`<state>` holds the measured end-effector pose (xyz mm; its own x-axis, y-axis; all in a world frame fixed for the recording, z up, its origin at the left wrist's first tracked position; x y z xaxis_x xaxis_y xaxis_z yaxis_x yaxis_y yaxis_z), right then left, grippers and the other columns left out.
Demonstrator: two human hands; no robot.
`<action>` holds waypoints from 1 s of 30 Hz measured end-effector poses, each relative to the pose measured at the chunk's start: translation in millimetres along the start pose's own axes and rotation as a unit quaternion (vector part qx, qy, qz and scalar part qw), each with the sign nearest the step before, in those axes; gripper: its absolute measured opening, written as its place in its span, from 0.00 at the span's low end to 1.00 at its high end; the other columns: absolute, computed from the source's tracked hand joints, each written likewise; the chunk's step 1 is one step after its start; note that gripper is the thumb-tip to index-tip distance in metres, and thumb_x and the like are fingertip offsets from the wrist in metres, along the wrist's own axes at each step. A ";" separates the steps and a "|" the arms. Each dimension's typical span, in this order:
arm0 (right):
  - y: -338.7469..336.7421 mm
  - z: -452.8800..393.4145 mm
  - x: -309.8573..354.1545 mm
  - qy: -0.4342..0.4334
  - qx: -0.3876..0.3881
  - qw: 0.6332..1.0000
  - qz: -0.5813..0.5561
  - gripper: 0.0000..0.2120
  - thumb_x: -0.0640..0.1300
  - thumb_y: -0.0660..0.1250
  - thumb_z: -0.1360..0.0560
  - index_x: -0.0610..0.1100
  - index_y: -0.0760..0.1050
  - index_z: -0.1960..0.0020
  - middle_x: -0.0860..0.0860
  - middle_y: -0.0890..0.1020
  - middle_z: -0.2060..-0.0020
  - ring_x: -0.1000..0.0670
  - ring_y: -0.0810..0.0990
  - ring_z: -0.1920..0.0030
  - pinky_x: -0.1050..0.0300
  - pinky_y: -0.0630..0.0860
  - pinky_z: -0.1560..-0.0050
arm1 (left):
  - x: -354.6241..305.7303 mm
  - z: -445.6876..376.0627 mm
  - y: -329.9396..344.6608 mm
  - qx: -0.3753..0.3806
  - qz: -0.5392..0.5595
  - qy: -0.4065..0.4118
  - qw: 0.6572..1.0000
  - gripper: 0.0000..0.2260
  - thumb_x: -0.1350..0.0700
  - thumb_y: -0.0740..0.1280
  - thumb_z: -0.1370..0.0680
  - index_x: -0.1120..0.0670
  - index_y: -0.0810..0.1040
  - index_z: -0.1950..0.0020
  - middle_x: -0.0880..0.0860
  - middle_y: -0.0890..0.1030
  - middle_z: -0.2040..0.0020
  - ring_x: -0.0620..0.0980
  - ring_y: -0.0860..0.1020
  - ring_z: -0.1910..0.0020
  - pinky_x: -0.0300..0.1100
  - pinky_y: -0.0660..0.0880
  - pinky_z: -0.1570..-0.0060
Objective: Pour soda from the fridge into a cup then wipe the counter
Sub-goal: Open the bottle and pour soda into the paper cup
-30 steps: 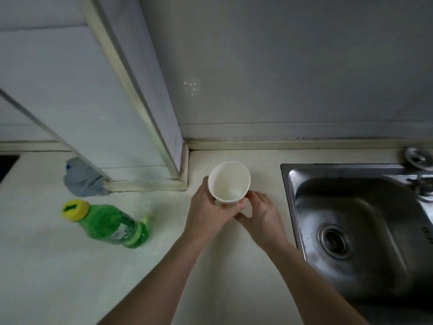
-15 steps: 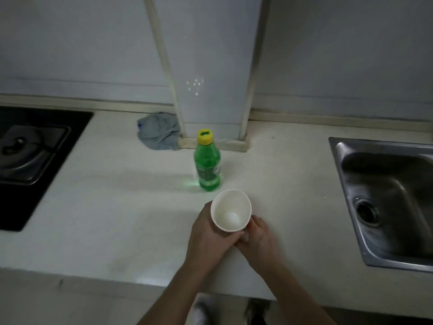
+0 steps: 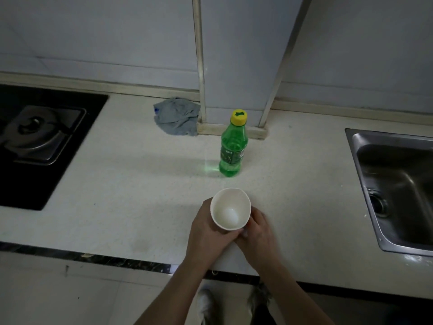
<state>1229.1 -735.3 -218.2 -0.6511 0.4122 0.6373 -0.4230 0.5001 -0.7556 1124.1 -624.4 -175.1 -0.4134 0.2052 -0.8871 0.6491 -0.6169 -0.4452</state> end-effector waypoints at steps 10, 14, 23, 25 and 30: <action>-45.0 -13.5 -13.0 0.027 0.030 0.993 0.114 0.29 0.50 0.80 0.35 0.39 0.77 0.40 0.44 0.80 0.43 0.41 0.76 0.40 0.47 0.78 0.43 | 13.7 -11.8 -57.4 0.081 -0.183 -0.054 0.978 0.37 0.49 0.77 0.29 0.50 0.63 0.24 0.49 0.69 0.26 0.50 0.69 0.29 0.48 0.70 0.33; -87.1 -59.3 -11.8 0.003 0.018 0.990 0.138 0.25 0.44 0.78 0.32 0.37 0.77 0.38 0.41 0.80 0.43 0.40 0.77 0.40 0.43 0.79 0.45 | -17.7 -44.3 -78.8 0.052 -0.241 -0.032 0.969 0.29 0.53 0.73 0.24 0.52 0.66 0.25 0.52 0.71 0.28 0.52 0.71 0.31 0.48 0.70 0.34; -168.6 -171.4 98.6 -0.155 -0.078 0.970 0.169 0.23 0.56 0.55 0.19 0.41 0.76 0.38 0.43 0.80 0.44 0.43 0.77 0.40 0.49 0.75 0.40 | -103.1 -116.4 -64.9 0.060 -0.222 0.037 0.972 0.43 0.41 0.78 0.32 0.51 0.63 0.23 0.48 0.69 0.27 0.49 0.69 0.30 0.44 0.69 0.35; -166.4 -187.4 116.3 -0.167 -0.046 0.960 0.222 0.27 0.61 0.51 0.20 0.42 0.78 0.42 0.44 0.82 0.48 0.43 0.79 0.45 0.49 0.77 0.45 | -110.9 -128.5 -56.9 0.073 -0.202 0.024 0.976 0.43 0.39 0.78 0.34 0.48 0.64 0.25 0.47 0.70 0.29 0.49 0.70 0.31 0.44 0.69 0.35; -155.3 -213.5 139.2 -0.120 0.042 0.926 0.356 0.29 0.67 0.48 0.22 0.45 0.76 0.50 0.48 0.80 0.59 0.47 0.78 0.58 0.52 0.75 0.60 | -111.6 -147.4 -32.4 0.097 -0.130 0.068 0.984 0.30 0.42 0.80 0.36 0.49 0.74 0.40 0.47 0.78 0.45 0.48 0.77 0.45 0.38 0.71 0.48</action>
<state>1338.8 -593.0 20.1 -0.9007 0.4286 -0.0705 0.1261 0.1027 -0.9867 1243.3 -515.2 -79.7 -0.4522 0.4674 -0.7597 0.3923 -0.6607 -0.6400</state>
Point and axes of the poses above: each hand's wrist, its own z-axis away from the middle knuckle, its own y-axis out of the palm, x = y × z, the point moved 2 cm from there along -z, towards the middle knuckle
